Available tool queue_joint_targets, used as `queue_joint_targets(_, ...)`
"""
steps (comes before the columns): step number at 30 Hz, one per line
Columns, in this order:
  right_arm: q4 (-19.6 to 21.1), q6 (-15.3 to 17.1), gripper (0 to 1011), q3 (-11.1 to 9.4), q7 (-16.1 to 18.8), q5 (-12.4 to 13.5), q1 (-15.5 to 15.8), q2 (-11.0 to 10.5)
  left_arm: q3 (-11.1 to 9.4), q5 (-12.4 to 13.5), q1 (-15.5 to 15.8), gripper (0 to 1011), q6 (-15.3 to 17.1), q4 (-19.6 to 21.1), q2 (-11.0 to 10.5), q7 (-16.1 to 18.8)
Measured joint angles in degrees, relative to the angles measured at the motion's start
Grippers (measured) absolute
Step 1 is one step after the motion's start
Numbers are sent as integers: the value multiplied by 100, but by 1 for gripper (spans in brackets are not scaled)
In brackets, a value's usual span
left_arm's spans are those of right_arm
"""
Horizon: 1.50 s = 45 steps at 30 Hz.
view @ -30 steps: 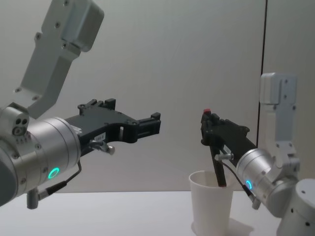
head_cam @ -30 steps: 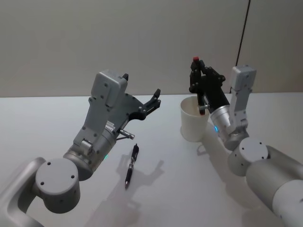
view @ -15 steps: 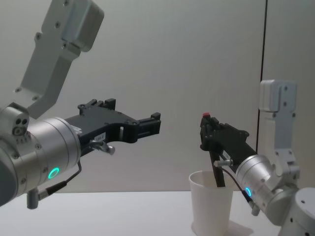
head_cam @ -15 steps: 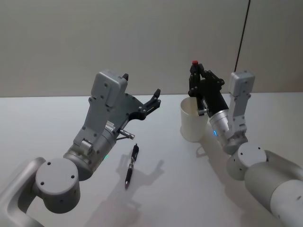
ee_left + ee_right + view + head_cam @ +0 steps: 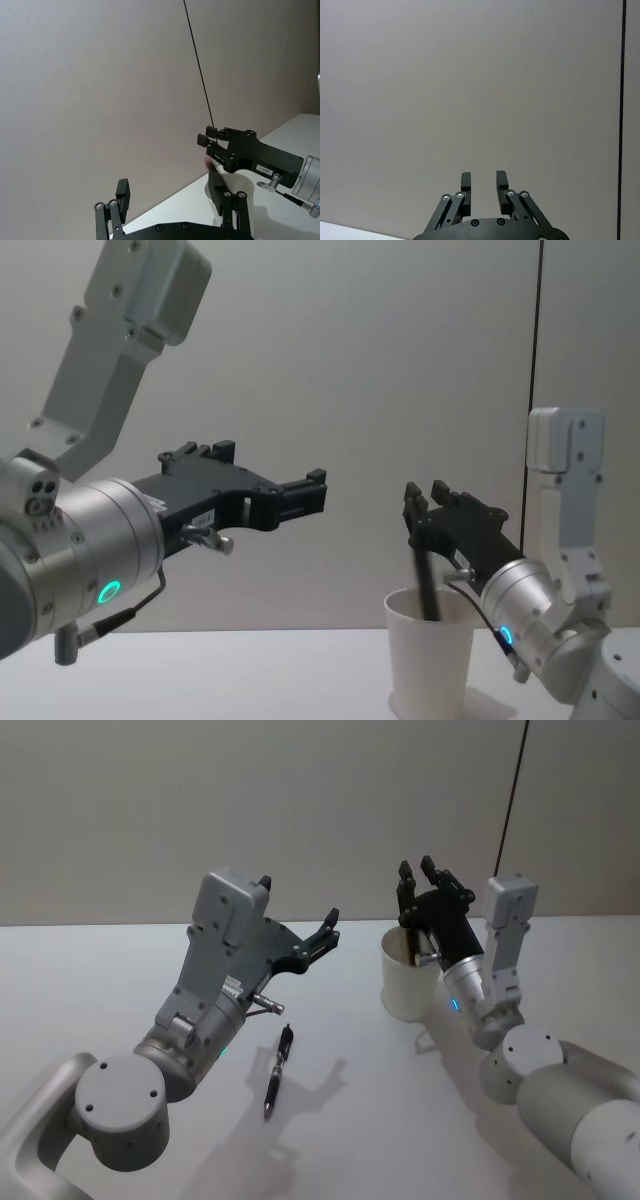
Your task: Place the pen into the pen holder.
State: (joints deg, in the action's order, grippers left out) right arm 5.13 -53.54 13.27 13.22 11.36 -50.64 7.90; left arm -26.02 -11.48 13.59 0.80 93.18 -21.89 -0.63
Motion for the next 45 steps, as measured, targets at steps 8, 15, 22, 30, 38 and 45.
queue_joint_targets(8,-31,-18,501,-24,-40,-59,-22,-8,0,0,0,1003,0,0,0,0)
queue_joint_targets(15,-45,-20,727,-50,-63,-106,-42,-20,0,0,0,1003,0,0,0,0)
queue_joint_targets(22,-54,-19,926,-91,-70,-150,-63,-39,0,0,0,1003,0,0,0,0)
queue_joint_targets(30,-53,144,1001,-142,-80,-202,-92,-84,0,0,0,1003,0,0,0,0)
queue_joint_targets(38,84,641,1001,-254,-31,-251,-119,-198,0,0,0,1003,0,0,0,0)
queue_joint_targets(45,1076,1498,1001,-387,25,-359,279,-397,0,0,0,1003,0,0,0,1)
